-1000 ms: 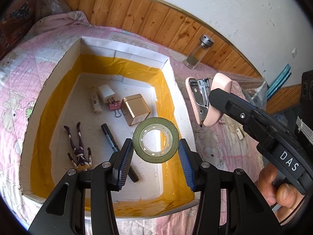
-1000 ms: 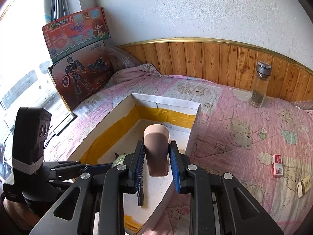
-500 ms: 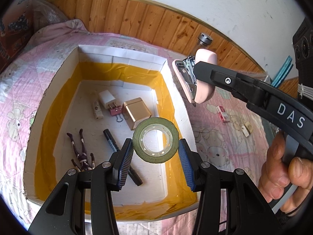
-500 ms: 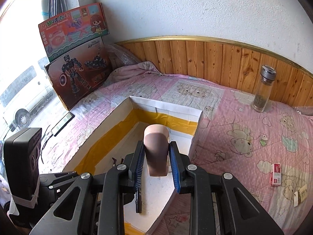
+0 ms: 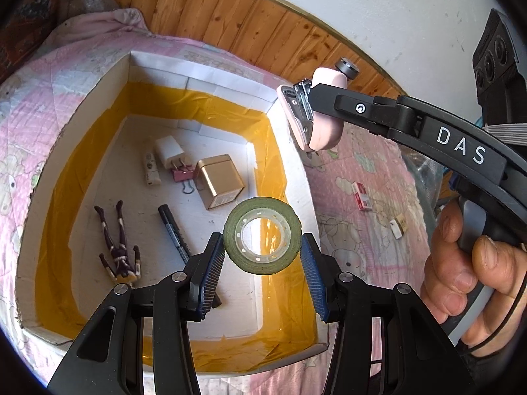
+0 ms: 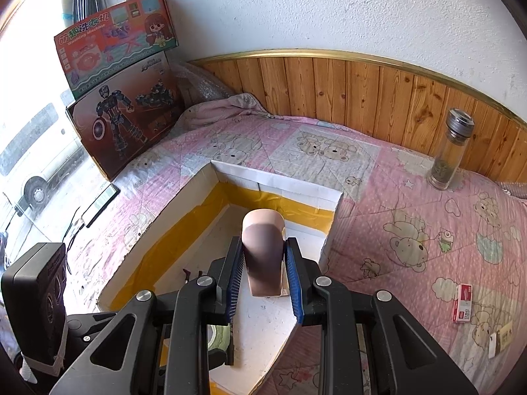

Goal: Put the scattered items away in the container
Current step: 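Bring the stapler and tape over the box opening with both grippers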

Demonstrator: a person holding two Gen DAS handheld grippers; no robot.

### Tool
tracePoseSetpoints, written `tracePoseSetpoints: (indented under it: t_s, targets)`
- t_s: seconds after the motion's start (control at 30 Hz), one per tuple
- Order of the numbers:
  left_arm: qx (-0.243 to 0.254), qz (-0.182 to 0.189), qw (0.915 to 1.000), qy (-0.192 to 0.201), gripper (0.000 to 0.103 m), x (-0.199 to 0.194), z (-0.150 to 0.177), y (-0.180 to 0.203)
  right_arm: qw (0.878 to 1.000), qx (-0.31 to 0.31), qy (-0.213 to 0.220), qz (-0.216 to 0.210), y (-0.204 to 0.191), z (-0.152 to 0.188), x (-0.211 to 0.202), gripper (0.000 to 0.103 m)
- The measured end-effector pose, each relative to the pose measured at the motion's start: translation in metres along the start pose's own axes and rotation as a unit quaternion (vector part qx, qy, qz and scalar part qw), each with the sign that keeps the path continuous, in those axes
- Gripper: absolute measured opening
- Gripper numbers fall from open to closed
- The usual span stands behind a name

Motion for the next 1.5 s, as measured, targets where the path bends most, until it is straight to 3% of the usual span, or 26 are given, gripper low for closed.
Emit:
tracePoseSetpoints:
  t_s: [0.2,0.4,0.6,0.93,1.5]
  targets:
    - [-0.044,0.004,0.9990,0.002,0.049,0.001,-0.001,-0.016,1.000,-0.006,-0.023,0.005,0.001,-0.006,0.018,0.027]
    - [-0.049,0.005,0.9987,-0.009,0.049,0.011,-0.001,-0.013,0.999,-0.005,-0.042,0.011,0.007,-0.011,0.034,0.027]
    - [-0.093,0.022,0.9951,-0.023,0.049,0.021,0.001,-0.020,0.998,-0.011,-0.063,0.017,0.010,-0.018,0.052,0.027]
    - [-0.122,0.038,0.9908,-0.043,0.049,0.040,0.002,-0.015,0.994,-0.043,-0.088,0.041,0.011,-0.025,0.087,0.027]
    - [-0.160,0.018,0.9829,-0.090,0.049,0.069,0.010,-0.026,0.983,-0.090,-0.154,0.044,0.015,-0.029,0.137,0.027]
Point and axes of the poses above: each gripper's, at about its wrist camera, not at the fingertips, and x roughly the way its jaws point, y to its right, z to its underside, the point moved 6 cm from there along x, roughly the way its jaws point, and after that the axes turned 10 degrees about x, right-handed, at the moved point
